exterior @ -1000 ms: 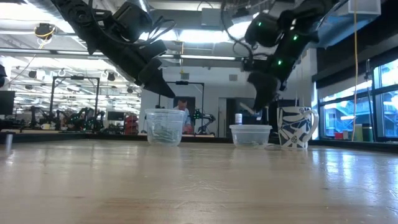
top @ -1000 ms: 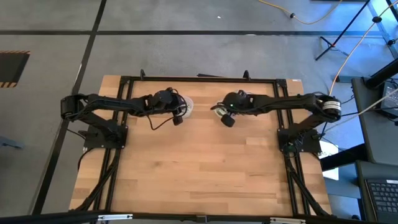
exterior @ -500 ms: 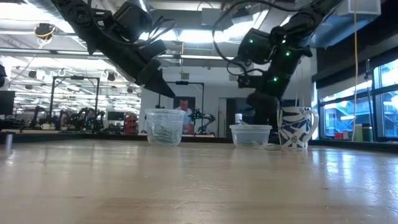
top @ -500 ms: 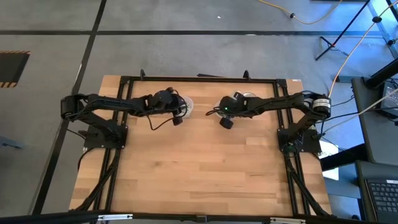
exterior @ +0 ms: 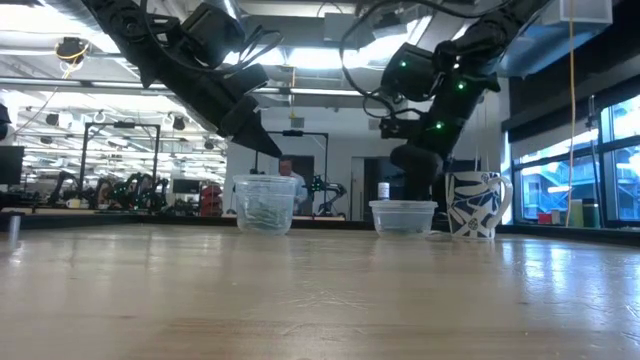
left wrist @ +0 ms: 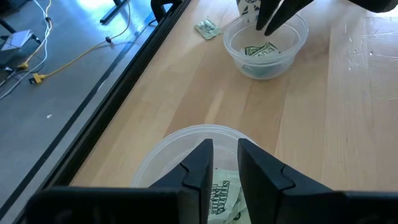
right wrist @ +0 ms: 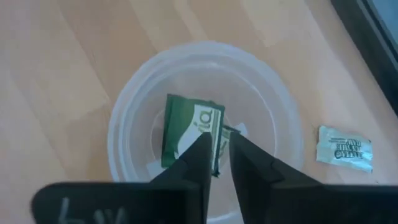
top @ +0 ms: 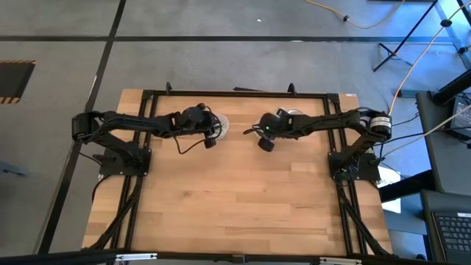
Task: Pick and place Stevia / Truvia into bins
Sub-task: Put the white stevia packet into the large transparent container, then return to Home Position
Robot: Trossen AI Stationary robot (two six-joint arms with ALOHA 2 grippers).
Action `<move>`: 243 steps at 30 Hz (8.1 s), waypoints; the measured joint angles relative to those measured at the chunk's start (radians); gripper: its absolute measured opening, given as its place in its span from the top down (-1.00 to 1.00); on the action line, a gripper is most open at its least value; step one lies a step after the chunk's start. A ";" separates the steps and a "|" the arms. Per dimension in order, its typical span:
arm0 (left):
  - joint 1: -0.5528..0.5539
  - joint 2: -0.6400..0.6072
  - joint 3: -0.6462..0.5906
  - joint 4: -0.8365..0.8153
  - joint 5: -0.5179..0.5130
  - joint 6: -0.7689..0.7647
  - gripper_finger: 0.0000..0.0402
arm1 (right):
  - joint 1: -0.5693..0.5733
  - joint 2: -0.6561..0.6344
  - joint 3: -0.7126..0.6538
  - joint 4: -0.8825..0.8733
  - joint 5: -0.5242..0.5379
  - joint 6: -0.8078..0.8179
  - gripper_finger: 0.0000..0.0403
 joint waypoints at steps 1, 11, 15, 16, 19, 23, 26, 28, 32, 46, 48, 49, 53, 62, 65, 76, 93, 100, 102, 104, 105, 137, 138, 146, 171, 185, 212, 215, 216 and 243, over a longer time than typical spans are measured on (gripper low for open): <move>0.000 0.000 0.000 0.000 0.000 0.000 0.65 | 0.000 -0.001 0.002 0.004 0.000 0.007 0.68; 0.000 0.000 0.000 0.000 0.001 -0.001 0.65 | -0.035 -0.045 0.330 -0.456 -0.001 0.145 0.35; 0.000 0.000 0.000 0.000 0.024 -0.002 0.64 | -0.102 -0.046 0.506 -0.618 -0.001 0.165 0.24; 0.000 0.000 0.000 -0.001 0.029 -0.002 0.64 | -0.124 -0.046 0.547 -0.650 -0.001 0.164 0.22; 0.000 0.000 0.000 -0.003 0.057 -0.002 0.65 | -0.202 -0.046 0.646 -0.730 -0.017 0.136 0.21; 0.000 0.000 0.000 -0.004 0.079 -0.002 0.64 | -0.319 -0.046 0.706 -0.760 -0.133 0.053 0.20; 0.000 0.000 0.000 -0.005 0.079 -0.002 0.64 | -0.407 -0.044 0.709 -0.757 -0.221 0.002 0.20; 0.000 0.000 0.000 -0.008 0.079 -0.002 0.65 | -0.459 -0.033 0.708 -0.761 -0.247 -0.039 0.20; 0.000 0.000 0.000 -0.008 0.079 -0.023 0.66 | -0.545 0.018 0.706 -0.763 -0.310 -0.108 0.20; 0.000 0.000 0.000 -0.008 0.084 -0.070 0.66 | -0.602 0.329 0.705 -0.747 -0.352 -0.176 0.21; 0.000 0.000 0.000 -0.008 0.104 -0.070 0.66 | -0.602 0.357 0.705 -0.756 -0.352 -0.177 0.24; 0.000 0.000 0.000 -0.009 0.112 -0.070 0.66 | -0.602 0.368 0.705 -0.759 -0.352 -0.177 0.26; 0.000 0.000 0.000 -0.009 0.129 -0.070 0.65 | -0.602 0.379 0.705 -0.761 -0.351 -0.173 0.34; 0.000 0.000 0.000 -0.009 0.128 -0.062 0.65 | -0.602 0.381 0.705 -0.742 -0.349 -0.175 0.40; 0.000 0.000 0.000 -0.009 0.127 -0.048 0.64 | -0.602 0.381 0.705 -0.728 -0.349 -0.176 0.40; 0.000 0.000 0.000 -0.009 0.126 -0.044 0.66 | -0.602 0.381 0.705 -0.707 -0.322 -0.202 0.40; 0.000 0.000 0.000 -0.008 0.126 -0.044 0.64 | -0.602 0.383 0.571 -0.580 -0.315 -0.177 0.40; 0.000 0.000 0.000 -0.008 0.126 -0.044 0.64 | -0.602 0.383 0.508 -0.521 -0.314 -0.180 0.40; 0.000 0.000 0.000 -0.008 0.126 -0.044 0.64 | -0.602 0.383 0.492 -0.490 -0.314 -0.173 0.40; 0.000 0.000 0.000 -0.008 0.126 -0.044 0.64 | -0.602 0.383 0.470 -0.457 -0.314 -0.173 0.42; 0.000 0.000 0.000 -0.008 0.126 -0.044 0.64 | -0.602 0.383 0.460 -0.448 -0.314 -0.173 0.44; 0.000 0.000 0.000 -0.008 0.125 -0.043 0.64 | -0.578 0.319 0.523 -0.480 -0.242 -0.207 0.99; 0.000 0.000 0.000 -0.008 0.125 -0.043 0.64 | -0.576 0.310 0.535 -0.495 -0.240 -0.207 0.99; 0.000 -0.023 0.000 -0.013 0.125 -0.024 0.64 | -0.454 0.203 0.590 -0.466 -0.243 -0.206 0.99; 0.027 -0.432 0.000 -0.200 0.129 -0.020 0.64 | -0.069 0.414 0.592 0.301 -0.245 -0.389 0.99; 0.026 -0.431 0.000 -0.226 0.127 -0.019 0.64 | -0.050 0.469 0.591 0.313 -0.244 -0.442 0.99; 0.028 -0.432 0.000 -0.224 0.096 -0.067 0.64 | -0.004 0.459 0.591 0.225 -0.253 -0.484 0.47; 0.027 -0.450 0.000 -0.223 0.095 -0.060 0.64 | 0.003 0.403 0.590 0.172 -0.239 -0.443 0.37; 0.028 -0.462 0.000 -0.226 0.100 -0.061 0.64 | 0.006 0.375 0.590 0.145 -0.239 -0.436 0.35; 0.042 -1.132 -0.401 -0.108 0.107 -0.204 0.64 | 0.021 -0.695 -0.289 0.431 -0.265 -0.148 0.34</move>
